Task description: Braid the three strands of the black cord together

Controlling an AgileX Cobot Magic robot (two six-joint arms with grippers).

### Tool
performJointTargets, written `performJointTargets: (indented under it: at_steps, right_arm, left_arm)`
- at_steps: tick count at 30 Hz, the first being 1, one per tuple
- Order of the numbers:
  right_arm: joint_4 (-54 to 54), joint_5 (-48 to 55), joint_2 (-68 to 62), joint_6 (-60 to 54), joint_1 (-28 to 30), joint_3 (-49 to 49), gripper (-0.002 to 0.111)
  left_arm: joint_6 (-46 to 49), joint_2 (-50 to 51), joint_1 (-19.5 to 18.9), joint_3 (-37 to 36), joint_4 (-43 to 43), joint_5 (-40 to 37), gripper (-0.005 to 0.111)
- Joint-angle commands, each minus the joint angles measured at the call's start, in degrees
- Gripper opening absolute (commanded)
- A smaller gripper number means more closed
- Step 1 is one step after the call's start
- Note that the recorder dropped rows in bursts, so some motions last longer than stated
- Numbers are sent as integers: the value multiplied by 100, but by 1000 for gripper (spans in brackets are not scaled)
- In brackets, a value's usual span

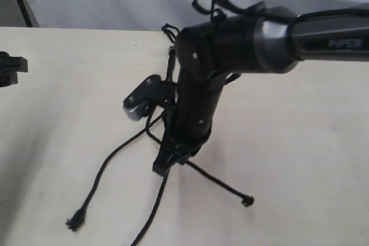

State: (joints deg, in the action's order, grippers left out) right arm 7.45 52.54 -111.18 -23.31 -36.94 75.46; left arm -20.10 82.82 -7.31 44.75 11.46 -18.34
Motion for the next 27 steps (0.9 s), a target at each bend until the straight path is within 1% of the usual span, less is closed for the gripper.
performJointTargets:
  at_steps: [1, 7, 10, 13, 18, 20, 21, 22, 23, 24, 25, 27]
  right_arm:
    - [-297, -60, 293, 172, 623, -22, 0]
    - [-297, -138, 278, 275, 1428, -33, 0]
    - [-274, -165, 175, 401, 1715, -33, 0]
    - [-278, -202, 5, 401, 1880, -33, 0]
    - [-318, -381, -445, 744, 1882, -33, 2]
    - [-367, -558, -457, 830, 1882, -56, 17]
    - [-377, -572, -457, 830, 1882, -56, 36]
    - [-377, -583, -457, 732, 1882, -59, 50]
    - [-377, -583, -441, 635, 1882, -59, 62]
    - [-377, -556, -374, 587, 1882, -32, 71]
    - [-381, -539, -257, 587, 1908, -19, 74]
    - [-409, -691, 159, 572, 1956, -29, 75]
  left_arm:
    - [-45, 12, -11, -40, -30, 29, 63]
    - [-45, 12, -11, -40, -30, 29, 63]
    - [-45, 12, -11, -40, -30, 29, 63]
    - [-45, 12, -11, -40, -30, 29, 63]
    - [-45, 12, -11, -40, -30, 29, 63]
    - [-45, 12, -11, -40, -30, 29, 63]
    - [-45, 12, -11, -40, -30, 29, 63]
    - [-45, 12, -11, -40, -30, 29, 63]
    - [-45, 12, -11, -40, -30, 29, 63]
    - [-32, 12, 41, -40, -30, 40, 63]
    - [-31, 12, 135, -40, -30, 30, 63]
    - [-18, 12, 619, -40, -30, 30, 63]
